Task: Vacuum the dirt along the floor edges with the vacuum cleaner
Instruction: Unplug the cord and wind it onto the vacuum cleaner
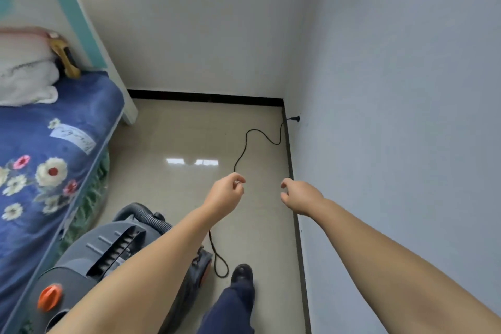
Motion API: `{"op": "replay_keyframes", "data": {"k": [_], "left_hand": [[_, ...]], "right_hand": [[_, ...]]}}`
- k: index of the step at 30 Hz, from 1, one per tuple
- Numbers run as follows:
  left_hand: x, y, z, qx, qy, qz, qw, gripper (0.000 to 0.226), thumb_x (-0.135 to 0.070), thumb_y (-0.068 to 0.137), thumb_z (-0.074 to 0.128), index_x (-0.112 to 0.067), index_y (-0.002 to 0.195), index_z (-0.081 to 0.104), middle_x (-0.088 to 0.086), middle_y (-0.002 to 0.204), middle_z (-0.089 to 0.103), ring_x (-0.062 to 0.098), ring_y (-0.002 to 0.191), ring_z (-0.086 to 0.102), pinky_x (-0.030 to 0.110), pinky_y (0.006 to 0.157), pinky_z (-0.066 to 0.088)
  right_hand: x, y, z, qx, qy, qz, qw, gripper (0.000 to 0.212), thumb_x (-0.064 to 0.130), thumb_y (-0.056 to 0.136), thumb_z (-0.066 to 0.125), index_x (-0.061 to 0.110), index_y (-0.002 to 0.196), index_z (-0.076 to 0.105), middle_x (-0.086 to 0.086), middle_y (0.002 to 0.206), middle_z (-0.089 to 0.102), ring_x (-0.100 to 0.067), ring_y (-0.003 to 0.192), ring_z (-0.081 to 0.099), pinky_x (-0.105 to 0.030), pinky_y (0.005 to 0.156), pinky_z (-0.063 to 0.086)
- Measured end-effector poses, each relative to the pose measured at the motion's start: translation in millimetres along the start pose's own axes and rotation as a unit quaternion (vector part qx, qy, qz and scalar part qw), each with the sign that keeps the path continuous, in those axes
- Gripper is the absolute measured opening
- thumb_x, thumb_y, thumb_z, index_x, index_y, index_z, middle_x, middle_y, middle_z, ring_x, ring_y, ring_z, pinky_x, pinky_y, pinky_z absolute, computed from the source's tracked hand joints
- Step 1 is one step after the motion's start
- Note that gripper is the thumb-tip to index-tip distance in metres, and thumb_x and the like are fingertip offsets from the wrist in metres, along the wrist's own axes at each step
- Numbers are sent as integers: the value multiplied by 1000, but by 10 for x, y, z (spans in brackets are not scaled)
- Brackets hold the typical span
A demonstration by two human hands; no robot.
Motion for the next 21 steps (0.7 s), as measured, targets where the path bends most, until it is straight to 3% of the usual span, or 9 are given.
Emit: {"op": "replay_keyframes", "data": {"k": [2,5,10,13,16,21], "left_hand": [[-131,395,-56,-3,2,-1,1000,27,-14,96,40,-17,112,61,1,91,68,26,87,66,33,73,53],[-477,1166,-68,1,27,18,999,29,-14,96,39,-15,115,61,2,92,68,21,75,60,27,64,46],[-1248,2360,-75,61,66,43,995,31,-19,98,37,-18,121,58,4,100,67,20,77,58,29,70,50],[-1671,2921,-151,87,99,56,990,32,-19,99,35,-17,123,56,4,104,64,19,77,57,29,70,48],[-1989,3467,-143,115,126,59,984,33,-18,98,35,-17,125,55,6,112,63,23,90,62,31,74,51],[-2447,4515,-45,133,166,83,974,35,-20,98,34,-18,126,55,5,113,63,25,93,63,32,76,51]], "right_hand": [[-14,386,-200,7,0,-9,1000,42,28,98,35,19,137,43,-8,126,57,-26,105,57,-30,72,40],[-120,1008,-662,-4,9,-9,1000,41,28,98,36,19,138,43,-7,131,54,-26,110,55,-32,77,42],[-511,1934,-1437,1,36,34,999,38,25,99,36,16,134,45,-7,121,58,-21,86,54,-28,69,40],[-714,2349,-1805,-7,70,52,996,36,23,98,36,15,130,49,-6,113,59,-19,81,52,-26,66,38],[-922,2740,-2007,-1,111,77,991,35,22,97,37,15,128,50,-3,102,57,-20,85,56,-26,68,41],[-1235,3600,-2217,16,173,104,979,32,19,96,36,12,122,54,-11,120,59,-26,102,61,-31,83,48]]}}
Point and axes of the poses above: each hand's wrist, its own y-axis towards the middle knuckle, its own z-axis out of the palm, x = y × z, the point moved 10 cm from there along y, towards the middle knuckle
